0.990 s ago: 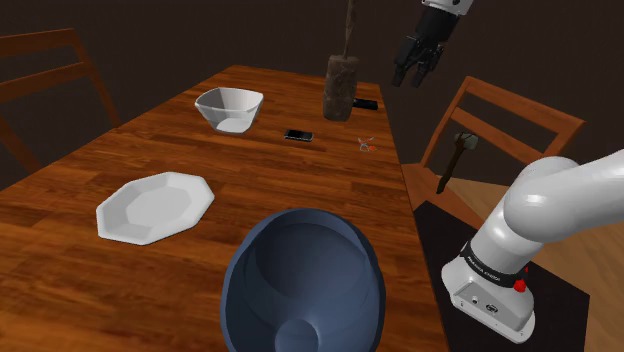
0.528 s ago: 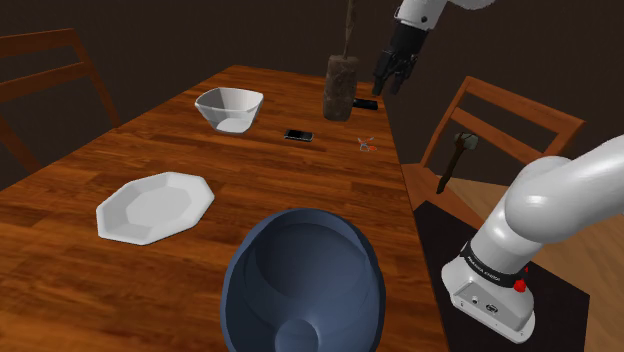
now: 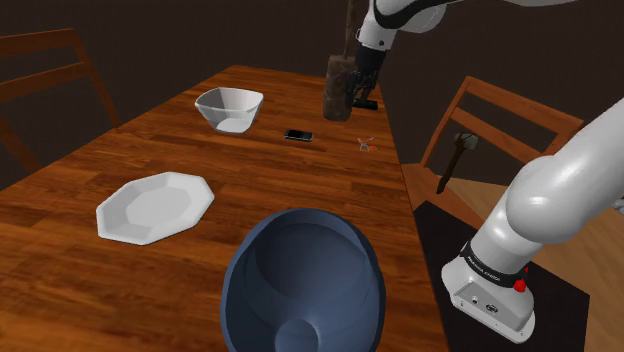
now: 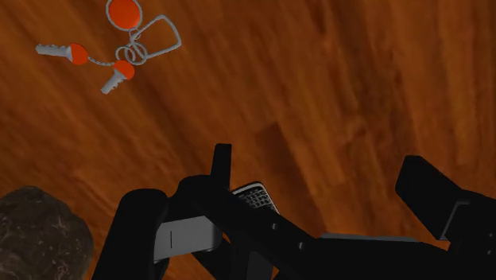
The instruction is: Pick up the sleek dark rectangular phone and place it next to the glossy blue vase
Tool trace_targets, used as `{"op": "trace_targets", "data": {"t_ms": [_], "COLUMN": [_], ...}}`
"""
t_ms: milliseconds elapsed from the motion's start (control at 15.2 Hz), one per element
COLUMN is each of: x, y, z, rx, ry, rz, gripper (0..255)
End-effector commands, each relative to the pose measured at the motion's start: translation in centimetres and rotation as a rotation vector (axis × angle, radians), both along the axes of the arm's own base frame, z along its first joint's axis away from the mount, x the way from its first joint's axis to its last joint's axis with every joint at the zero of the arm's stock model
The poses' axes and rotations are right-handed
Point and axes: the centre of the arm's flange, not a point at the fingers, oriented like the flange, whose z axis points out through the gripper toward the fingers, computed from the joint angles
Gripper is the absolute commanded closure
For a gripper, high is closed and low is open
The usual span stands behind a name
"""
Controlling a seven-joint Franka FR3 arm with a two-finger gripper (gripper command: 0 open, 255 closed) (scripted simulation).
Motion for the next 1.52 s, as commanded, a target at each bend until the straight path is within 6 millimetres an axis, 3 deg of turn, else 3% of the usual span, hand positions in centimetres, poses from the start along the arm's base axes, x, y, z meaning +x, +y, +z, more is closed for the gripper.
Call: {"op": "trace_targets", "data": {"t_ms": [0,924,1452], "x": [2.2,17.3,17.9], "y": [-0.1,3.2,3.4], "z": [-1.7,-13.1,-17.3], "rx": [-0.011,-0.085,-0.088], "ry": [0.006,0.049,0.05], "rz": [0.035,0.272,0.282], "gripper": [0,0,0]}}
